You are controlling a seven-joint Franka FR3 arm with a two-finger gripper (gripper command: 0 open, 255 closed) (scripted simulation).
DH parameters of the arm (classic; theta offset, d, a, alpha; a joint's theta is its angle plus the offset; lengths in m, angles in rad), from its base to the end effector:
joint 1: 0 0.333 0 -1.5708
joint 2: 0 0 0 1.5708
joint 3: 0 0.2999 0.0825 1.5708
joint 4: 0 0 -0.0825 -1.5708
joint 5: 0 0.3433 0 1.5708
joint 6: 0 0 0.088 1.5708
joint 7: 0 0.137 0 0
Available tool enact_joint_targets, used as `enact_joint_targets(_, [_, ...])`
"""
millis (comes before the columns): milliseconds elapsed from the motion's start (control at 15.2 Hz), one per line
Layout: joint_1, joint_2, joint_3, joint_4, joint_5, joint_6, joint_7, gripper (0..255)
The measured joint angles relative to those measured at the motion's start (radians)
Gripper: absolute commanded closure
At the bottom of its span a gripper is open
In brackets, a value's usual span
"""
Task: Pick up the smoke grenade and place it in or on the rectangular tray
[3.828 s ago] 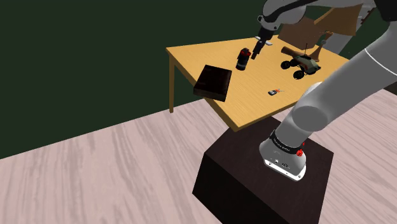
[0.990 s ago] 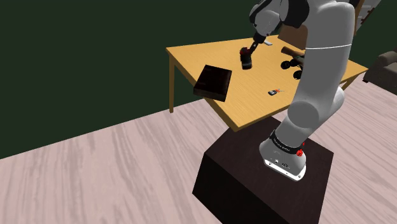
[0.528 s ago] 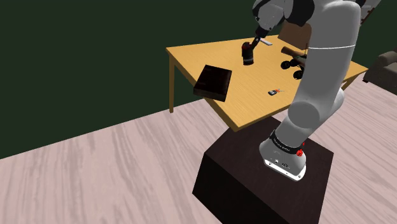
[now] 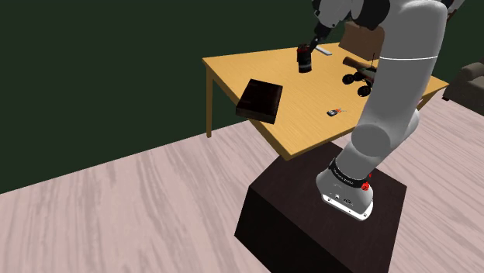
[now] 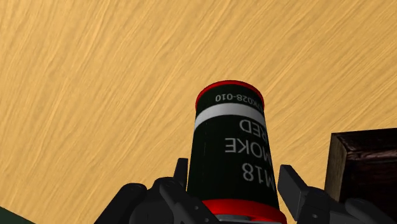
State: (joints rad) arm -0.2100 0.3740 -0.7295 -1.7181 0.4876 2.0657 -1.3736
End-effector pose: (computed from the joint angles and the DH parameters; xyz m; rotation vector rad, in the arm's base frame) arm 0.4193 -0.4462 0.3948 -3.0970 -0.4070 -0.3291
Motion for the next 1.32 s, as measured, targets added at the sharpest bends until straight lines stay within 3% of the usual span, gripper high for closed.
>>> enact_joint_targets(330, [0.003, -0.02, -0.011, 0.038, -0.023, -0.05, 0.021, 255])
enact_joint_targets(462, [0.045, -0.07, -0.018, -0.017, -0.056, -0.027, 0.053, 255])
enact_joint_targets(924, [0.22, -0.322, -0.013, -0.263, -0.255, 0.078, 0.268, 255])
enact_joint_targets(1320, [0.281, -0.531, 0.076, -0.45, -0.434, 0.134, 0.499, 255])
